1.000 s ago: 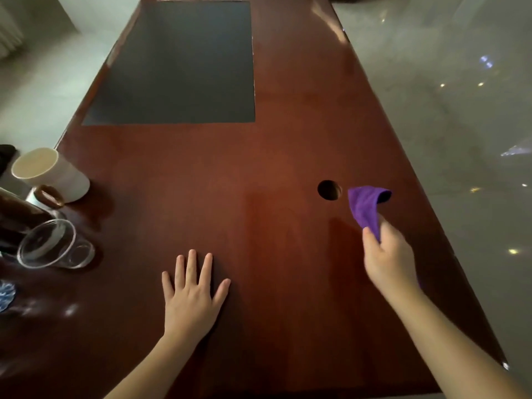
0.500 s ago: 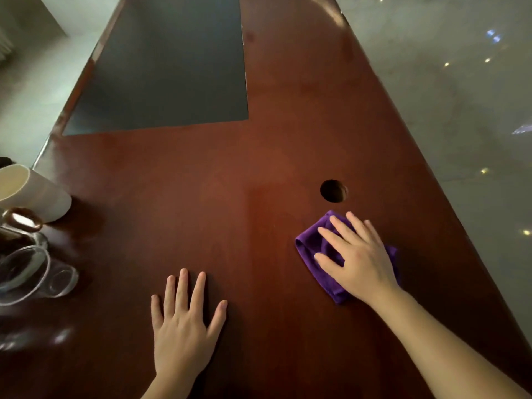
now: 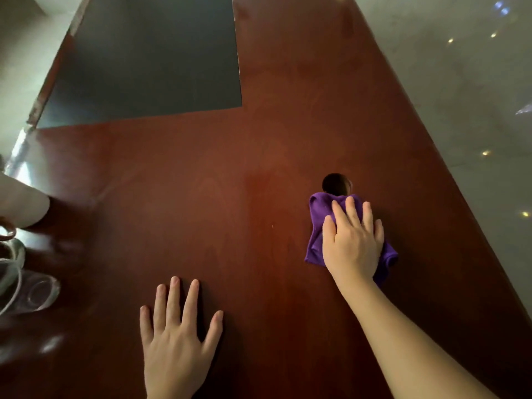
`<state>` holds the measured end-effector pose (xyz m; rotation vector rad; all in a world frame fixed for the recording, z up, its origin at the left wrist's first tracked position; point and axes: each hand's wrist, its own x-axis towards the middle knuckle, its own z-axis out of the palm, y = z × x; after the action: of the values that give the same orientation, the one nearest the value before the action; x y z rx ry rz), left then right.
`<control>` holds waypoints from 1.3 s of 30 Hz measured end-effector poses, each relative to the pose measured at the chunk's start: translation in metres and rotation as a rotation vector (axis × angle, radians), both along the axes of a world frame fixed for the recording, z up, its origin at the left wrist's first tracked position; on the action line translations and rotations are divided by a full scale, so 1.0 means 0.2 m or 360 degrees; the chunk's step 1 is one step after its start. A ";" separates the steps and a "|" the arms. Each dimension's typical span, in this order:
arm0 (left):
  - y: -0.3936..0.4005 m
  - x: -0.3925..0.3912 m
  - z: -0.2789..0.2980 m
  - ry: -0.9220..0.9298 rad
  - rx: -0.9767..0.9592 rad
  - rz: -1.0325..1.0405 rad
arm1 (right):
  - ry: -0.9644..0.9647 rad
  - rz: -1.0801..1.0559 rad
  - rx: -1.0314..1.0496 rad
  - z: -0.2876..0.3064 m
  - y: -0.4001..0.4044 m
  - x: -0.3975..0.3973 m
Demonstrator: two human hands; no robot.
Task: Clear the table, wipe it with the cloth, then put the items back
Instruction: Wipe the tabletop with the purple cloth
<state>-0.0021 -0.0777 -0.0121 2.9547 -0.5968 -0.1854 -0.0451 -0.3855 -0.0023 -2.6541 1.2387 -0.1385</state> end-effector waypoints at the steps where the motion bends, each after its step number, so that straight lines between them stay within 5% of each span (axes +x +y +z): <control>1: 0.00 0.00 0.00 0.0005 0.0008 -0.0005 | 0.0031 -0.0050 0.0011 0.00 0.02 0.04; 8: 0.00 0.00 0.02 0.0013 0.0012 -0.0028 | 0.0107 -0.0021 0.0040 0.01 0.25 0.39; 14: 0.00 0.00 0.04 0.0054 0.0084 -0.0031 | -0.0043 0.0663 0.0053 0.02 0.66 0.55; 20: 0.01 0.00 0.03 0.0063 0.0069 -0.0032 | -0.0058 0.1153 -0.0003 -0.02 0.60 0.24; 28: 0.01 0.00 0.02 0.0036 -0.0001 -0.0036 | 0.0286 -0.0095 -0.0056 0.01 0.01 -0.16; 35: 0.01 0.00 0.01 -0.0001 -0.0012 -0.0042 | 0.0262 -0.0423 -0.0038 0.00 0.07 0.01; 39: 0.01 -0.01 0.02 -0.0004 -0.0003 -0.0057 | 0.0189 -0.0320 -0.0001 -0.01 0.22 0.24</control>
<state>-0.0038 -0.0761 -0.0086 2.9445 -0.6501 -0.1841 0.0036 -0.3425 -0.0036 -2.5653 1.5422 -0.0122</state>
